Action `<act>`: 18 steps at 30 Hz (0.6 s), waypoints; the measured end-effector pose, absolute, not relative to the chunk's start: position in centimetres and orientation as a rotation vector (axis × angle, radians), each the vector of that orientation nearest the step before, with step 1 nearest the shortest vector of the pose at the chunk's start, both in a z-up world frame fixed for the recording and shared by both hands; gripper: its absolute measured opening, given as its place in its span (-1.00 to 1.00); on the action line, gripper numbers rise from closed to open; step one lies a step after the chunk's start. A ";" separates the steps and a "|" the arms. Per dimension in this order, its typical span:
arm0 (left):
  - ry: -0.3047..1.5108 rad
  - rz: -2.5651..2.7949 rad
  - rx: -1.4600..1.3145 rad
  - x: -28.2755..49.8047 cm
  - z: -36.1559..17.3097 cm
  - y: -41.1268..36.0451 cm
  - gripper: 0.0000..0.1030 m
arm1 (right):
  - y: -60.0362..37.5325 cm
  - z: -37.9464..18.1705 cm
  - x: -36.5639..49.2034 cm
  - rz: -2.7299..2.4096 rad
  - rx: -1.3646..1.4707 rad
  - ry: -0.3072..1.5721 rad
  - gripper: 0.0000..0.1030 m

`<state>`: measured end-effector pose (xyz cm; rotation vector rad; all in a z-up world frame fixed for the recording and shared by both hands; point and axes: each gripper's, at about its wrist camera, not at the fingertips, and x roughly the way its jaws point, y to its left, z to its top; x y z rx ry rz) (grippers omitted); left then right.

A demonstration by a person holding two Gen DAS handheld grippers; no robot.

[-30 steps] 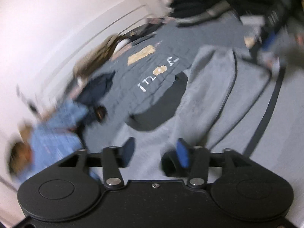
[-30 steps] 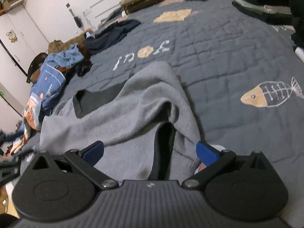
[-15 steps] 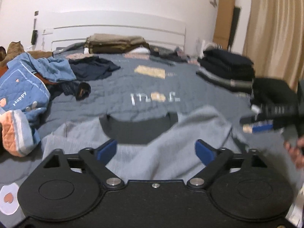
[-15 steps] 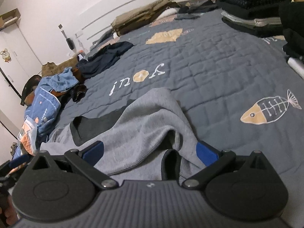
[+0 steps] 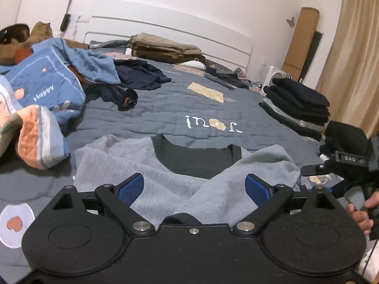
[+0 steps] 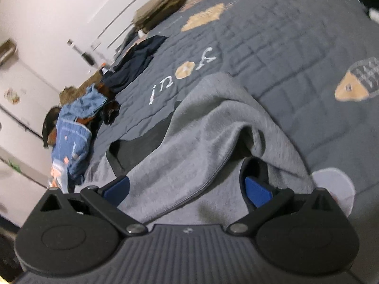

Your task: Fold clothes

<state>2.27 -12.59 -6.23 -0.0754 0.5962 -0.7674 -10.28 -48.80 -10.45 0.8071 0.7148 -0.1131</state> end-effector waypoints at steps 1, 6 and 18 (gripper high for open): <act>0.598 -0.772 -0.071 2.1 -6.3 -12.6 0.79 | -48.9 -10.7 -10.3 -0.106 0.832 0.714 1.00; 0.607 -0.797 -0.049 1.6 -6.8 -12.9 0.79 | -48.7 -11.0 -10.0 -0.134 0.835 0.703 0.99; 0.616 -0.841 0.014 0.2 -7.5 -12.9 0.79 | -50.5 -12.0 -9.2 -0.215 0.936 0.620 0.96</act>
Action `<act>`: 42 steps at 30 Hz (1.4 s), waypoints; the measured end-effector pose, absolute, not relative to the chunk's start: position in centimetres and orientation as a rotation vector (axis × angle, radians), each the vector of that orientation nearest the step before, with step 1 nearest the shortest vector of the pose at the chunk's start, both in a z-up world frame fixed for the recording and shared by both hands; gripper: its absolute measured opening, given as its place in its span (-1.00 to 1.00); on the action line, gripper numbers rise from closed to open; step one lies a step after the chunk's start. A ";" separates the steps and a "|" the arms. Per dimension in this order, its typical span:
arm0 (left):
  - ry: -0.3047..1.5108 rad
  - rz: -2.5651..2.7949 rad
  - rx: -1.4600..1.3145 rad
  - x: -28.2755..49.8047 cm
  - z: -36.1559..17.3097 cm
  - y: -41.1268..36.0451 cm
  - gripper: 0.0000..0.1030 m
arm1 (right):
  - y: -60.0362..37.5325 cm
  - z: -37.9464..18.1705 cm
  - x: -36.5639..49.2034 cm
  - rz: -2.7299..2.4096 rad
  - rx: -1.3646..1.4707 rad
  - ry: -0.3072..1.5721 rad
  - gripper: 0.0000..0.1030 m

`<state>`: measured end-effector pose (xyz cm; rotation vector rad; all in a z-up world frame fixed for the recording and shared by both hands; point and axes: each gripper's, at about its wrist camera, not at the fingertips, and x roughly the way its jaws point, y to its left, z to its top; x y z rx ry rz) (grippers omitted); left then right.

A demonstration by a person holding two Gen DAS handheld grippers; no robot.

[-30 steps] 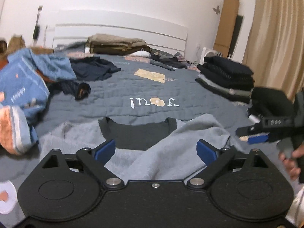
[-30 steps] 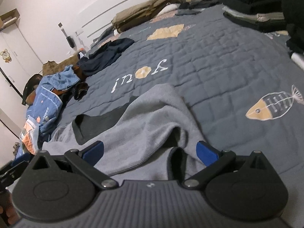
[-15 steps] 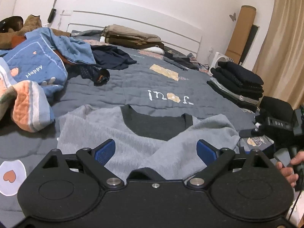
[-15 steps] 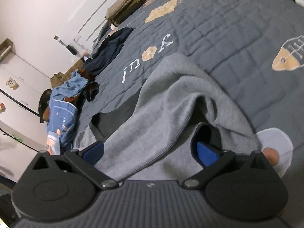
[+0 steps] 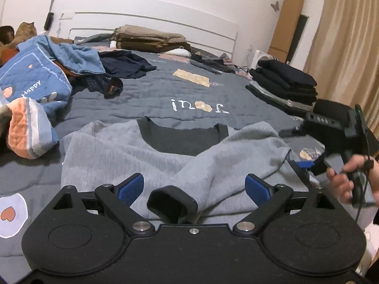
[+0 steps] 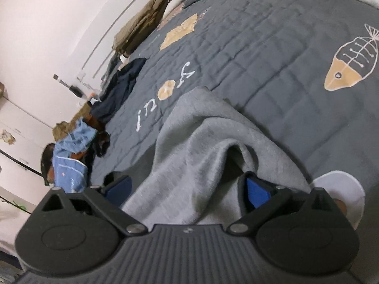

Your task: Fold clothes

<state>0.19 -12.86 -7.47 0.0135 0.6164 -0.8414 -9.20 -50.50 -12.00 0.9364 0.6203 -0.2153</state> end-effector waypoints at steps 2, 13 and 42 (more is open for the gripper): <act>0.614 -0.845 0.019 0.1 -7.5 -12.8 0.79 | -50.6 -12.0 -8.9 -0.210 0.945 0.606 0.96; 0.608 -0.842 0.020 0.3 -7.5 -12.1 0.79 | -51.8 -11.5 -8.0 -0.294 0.956 0.656 0.79; 0.609 -0.837 0.082 0.1 -7.7 -12.6 0.79 | -52.5 -12.8 -7.5 -0.239 1.055 0.605 0.78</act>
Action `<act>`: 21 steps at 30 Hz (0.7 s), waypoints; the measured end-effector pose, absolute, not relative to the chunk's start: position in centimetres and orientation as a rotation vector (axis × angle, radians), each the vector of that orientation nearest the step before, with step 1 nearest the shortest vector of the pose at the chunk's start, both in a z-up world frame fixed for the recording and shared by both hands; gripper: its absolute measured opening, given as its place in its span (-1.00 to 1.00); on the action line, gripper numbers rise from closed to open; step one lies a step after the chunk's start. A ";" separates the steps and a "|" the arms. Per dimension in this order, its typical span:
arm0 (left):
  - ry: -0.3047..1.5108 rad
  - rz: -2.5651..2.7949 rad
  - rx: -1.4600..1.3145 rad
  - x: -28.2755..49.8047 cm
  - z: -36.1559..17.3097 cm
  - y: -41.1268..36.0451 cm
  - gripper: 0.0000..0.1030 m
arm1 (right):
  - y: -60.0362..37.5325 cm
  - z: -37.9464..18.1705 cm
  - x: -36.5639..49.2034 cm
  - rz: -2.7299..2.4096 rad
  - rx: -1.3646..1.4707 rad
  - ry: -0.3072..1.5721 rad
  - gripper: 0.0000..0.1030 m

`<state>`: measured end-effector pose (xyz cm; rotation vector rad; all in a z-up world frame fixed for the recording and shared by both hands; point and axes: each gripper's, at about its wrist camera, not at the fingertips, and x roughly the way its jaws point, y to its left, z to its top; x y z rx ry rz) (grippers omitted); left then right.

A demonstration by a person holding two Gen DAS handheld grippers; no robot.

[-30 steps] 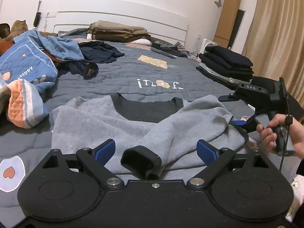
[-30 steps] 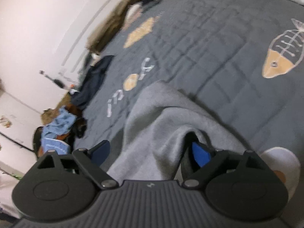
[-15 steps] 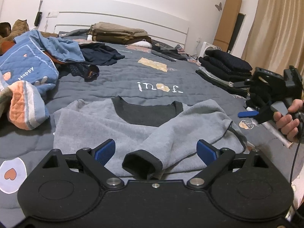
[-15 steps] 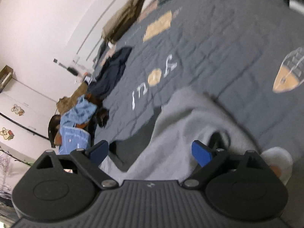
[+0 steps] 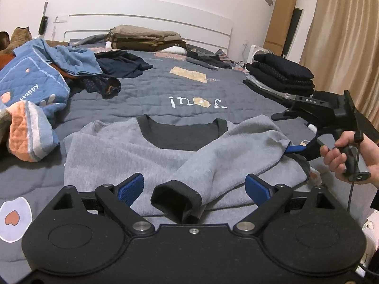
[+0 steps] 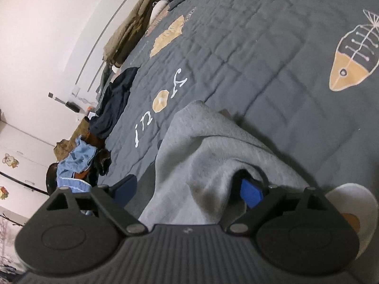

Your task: Fold clothes

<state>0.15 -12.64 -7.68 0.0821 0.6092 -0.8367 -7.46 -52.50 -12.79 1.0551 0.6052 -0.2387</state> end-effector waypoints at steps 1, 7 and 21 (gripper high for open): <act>0.609 -0.835 0.089 0.1 -7.7 -12.7 0.79 | -52.5 -13.0 -7.3 -0.233 1.058 0.598 0.64; 0.603 -0.810 0.149 0.0 -7.9 -13.0 0.75 | -52.1 -12.8 -7.1 -0.244 1.021 0.610 -0.59; 0.849 -0.829 -0.221 5.3 -8.5 -10.3 0.07 | -51.5 -7.6 -9.6 -0.145 1.046 0.478 -0.84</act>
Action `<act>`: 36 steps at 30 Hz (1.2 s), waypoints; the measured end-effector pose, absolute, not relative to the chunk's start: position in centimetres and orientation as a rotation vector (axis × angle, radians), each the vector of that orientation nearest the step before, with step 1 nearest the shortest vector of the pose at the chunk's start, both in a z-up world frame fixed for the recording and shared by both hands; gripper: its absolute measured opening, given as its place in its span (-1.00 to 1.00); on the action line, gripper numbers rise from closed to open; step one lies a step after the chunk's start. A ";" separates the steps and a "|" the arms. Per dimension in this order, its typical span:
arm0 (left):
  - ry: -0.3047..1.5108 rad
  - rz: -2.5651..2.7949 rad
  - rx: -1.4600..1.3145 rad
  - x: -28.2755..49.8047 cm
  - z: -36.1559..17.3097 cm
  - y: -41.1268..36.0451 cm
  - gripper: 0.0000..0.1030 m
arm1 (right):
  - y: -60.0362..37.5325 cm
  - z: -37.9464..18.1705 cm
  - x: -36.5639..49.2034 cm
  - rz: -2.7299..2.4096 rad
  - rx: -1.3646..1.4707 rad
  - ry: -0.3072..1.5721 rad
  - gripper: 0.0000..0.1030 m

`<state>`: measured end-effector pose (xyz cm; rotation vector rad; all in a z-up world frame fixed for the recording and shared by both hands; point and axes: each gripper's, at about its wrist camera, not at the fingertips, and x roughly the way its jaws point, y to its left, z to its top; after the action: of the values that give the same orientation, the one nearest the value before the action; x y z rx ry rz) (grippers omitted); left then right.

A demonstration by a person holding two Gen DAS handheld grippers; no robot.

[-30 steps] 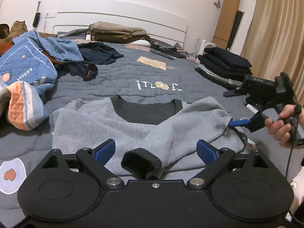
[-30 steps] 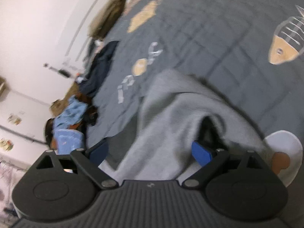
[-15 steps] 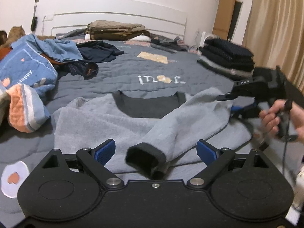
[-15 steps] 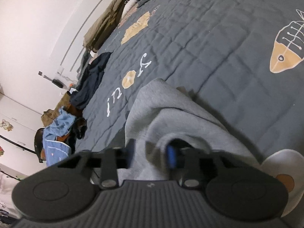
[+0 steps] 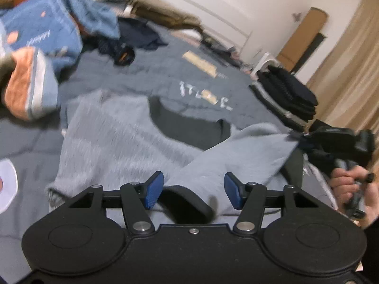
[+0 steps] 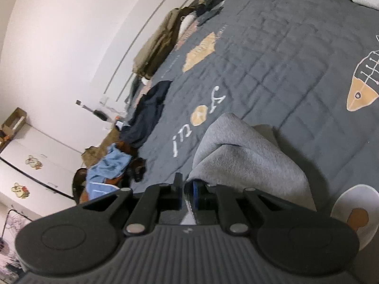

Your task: Fold clothes

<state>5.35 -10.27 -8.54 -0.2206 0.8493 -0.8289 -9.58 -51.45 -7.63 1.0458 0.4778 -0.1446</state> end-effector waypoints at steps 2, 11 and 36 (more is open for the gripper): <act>0.879 -0.799 -0.245 5.9 -8.9 -10.1 0.08 | -51.2 -7.1 -10.1 -0.131 1.043 0.476 -0.84; 0.956 -0.740 -0.290 7.3 -10.7 -10.6 0.07 | -51.7 -8.1 -12.3 -0.152 1.037 0.509 -0.84; 0.627 -0.685 0.029 6.8 -5.6 -12.0 -0.75 | -51.5 -10.3 -11.9 -0.137 0.981 0.625 -0.45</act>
<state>6.78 -12.01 -5.64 0.0285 0.6269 -0.6851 -11.89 -51.47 -10.27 0.9808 0.6253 -0.1375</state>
